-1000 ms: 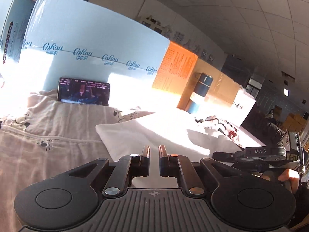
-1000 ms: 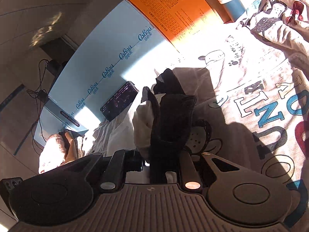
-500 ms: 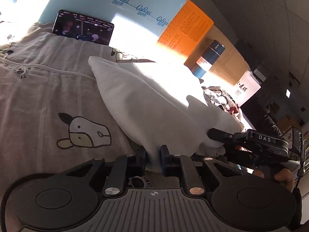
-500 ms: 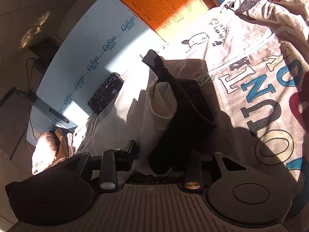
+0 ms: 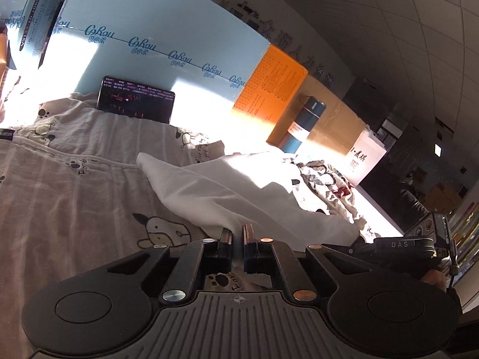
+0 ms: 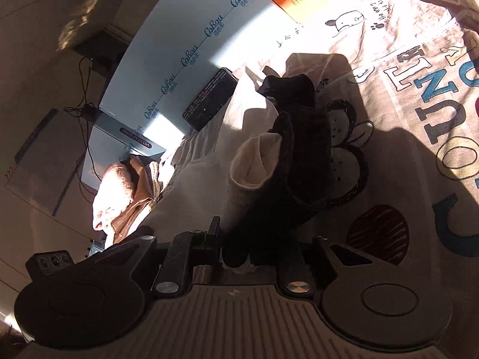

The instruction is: Fold clothes

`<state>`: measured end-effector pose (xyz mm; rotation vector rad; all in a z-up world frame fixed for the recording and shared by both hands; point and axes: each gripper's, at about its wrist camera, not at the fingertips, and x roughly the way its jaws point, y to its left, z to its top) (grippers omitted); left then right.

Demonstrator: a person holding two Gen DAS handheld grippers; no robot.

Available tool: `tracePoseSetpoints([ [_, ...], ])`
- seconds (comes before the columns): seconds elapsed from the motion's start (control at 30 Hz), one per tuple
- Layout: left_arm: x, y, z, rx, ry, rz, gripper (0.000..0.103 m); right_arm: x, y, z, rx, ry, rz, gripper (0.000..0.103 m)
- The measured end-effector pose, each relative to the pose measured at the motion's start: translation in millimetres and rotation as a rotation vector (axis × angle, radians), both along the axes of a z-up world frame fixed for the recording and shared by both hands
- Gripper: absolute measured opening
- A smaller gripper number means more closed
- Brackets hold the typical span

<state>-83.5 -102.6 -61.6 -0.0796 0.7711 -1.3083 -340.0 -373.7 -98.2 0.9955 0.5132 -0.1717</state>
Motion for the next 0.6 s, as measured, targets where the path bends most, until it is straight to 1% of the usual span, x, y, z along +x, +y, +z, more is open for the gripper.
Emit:
tracePoseSetpoints([
  [0.07,-3,0,-11,0.074,-0.008,-0.005,0.006,-3,4,-8,-0.017,0.037,0.007,0.018],
  [0.13,1,4,-21,0.118,0.011,0.021,0.011,-7,6,-12,-0.024,0.045,0.014,0.032],
  [0.17,3,7,-22,0.122,0.017,0.041,0.013,-10,7,-12,-0.035,0.042,0.025,0.036],
  [0.2,7,13,-20,0.111,0.018,0.073,0.018,-12,9,-9,-0.053,0.039,0.042,0.048],
  [0.23,11,20,-17,0.099,0.012,0.11,0.026,-15,11,-5,-0.078,0.036,0.066,0.064],
  [0.27,16,29,-11,0.087,-0.002,0.162,0.031,-17,12,-1,-0.102,0.034,0.076,0.071],
  [0.3,21,39,-4,0.076,-0.023,0.219,0.04,-20,10,4,-0.125,0.034,0.076,0.078],
  [0.33,27,49,6,0.076,-0.073,0.278,0.047,-23,9,8,-0.149,0.034,0.076,0.079],
  [0.4,39,68,25,0.093,-0.178,0.413,0.052,-29,4,16,-0.183,0.029,0.066,0.079],
  [0.43,47,76,35,0.109,-0.213,0.487,0.054,-32,-3,19,-0.184,0.021,0.048,0.079],
  [0.5,62,91,55,0.141,-0.279,0.633,0.056,-36,-17,24,-0.201,0.004,0.019,0.079],
  [0.57,67,92,70,0.123,-0.315,0.658,0.063,-38,-30,32,-0.249,-0.013,-0.012,0.079],
  [0.6,69,92,77,0.112,-0.331,0.665,0.073,-37,-37,36,-0.268,-0.03,-0.029,0.08],
])
